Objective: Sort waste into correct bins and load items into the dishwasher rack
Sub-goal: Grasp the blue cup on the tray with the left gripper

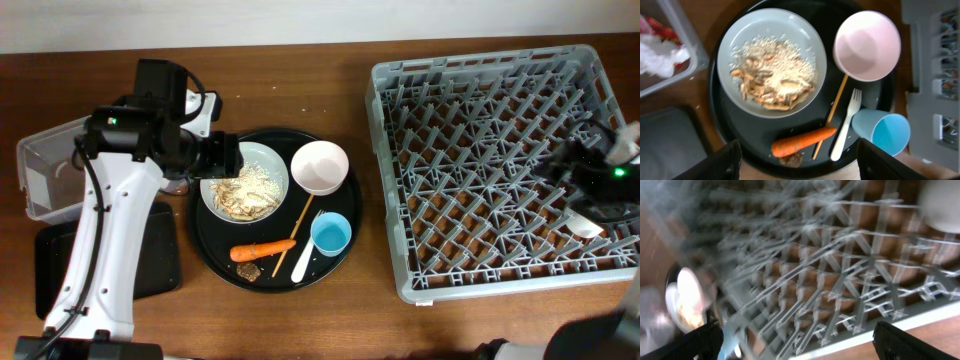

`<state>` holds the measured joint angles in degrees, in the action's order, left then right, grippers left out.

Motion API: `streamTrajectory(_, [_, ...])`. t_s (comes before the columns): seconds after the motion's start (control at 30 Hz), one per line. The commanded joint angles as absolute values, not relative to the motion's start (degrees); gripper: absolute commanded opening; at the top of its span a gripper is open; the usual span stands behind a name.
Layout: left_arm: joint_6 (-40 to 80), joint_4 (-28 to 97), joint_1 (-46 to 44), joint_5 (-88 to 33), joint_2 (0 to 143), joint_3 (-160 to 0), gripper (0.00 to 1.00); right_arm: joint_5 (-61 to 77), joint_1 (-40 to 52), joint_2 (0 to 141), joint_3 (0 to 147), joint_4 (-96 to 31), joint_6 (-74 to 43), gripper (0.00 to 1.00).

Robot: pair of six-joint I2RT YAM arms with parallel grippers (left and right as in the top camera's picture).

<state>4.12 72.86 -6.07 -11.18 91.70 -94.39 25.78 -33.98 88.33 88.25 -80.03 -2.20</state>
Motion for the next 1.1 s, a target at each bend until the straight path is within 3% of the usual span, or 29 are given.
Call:
streamTrajectory(0.0, [4.2,71.6,-9.6,-14.2,91.4,-94.2,0.74,25.3,-25.2,82.2,89.2,-81.4,1.3,0.99])
streamTrajectory(0.27, [4.3,68.2,-21.1,-14.2,93.7,-84.8,0.73,18.1,-10.4,81.5,88.9,-83.8,1.2,0.99])
streamTrajectory(0.57, [6.0,60.4,-31.0,-16.1,102.0,-77.8,0.71,17.4,-9.0,81.9,88.9,-83.8,1.3,0.99])
streamTrajectory(0.6, [6.0,60.4,-31.1,-15.6,103.4,-77.8,0.60,17.4,-9.0,81.9,88.9,-83.8,1.3,0.99])
streamTrajectory(0.7, [6.0,59.5,-31.1,-15.2,105.5,-77.8,0.40,17.3,-9.0,81.9,88.9,-83.8,1.3,0.99])
streamTrajectory(0.77, [6.0,58.7,-31.1,-15.2,106.2,-77.8,0.16,17.3,-9.0,81.9,88.9,-83.8,1.3,0.99])
streamTrajectory(0.83, [6.0,58.5,-31.0,-15.2,106.2,-77.9,0.02,17.3,-9.0,81.9,88.9,-83.8,1.3,0.99])
streamTrajectory(1.07, [5.9,61.4,-28.2,-15.7,105.1,-81.7,0.00,17.3,-9.0,81.9,88.9,-83.8,1.3,0.99])
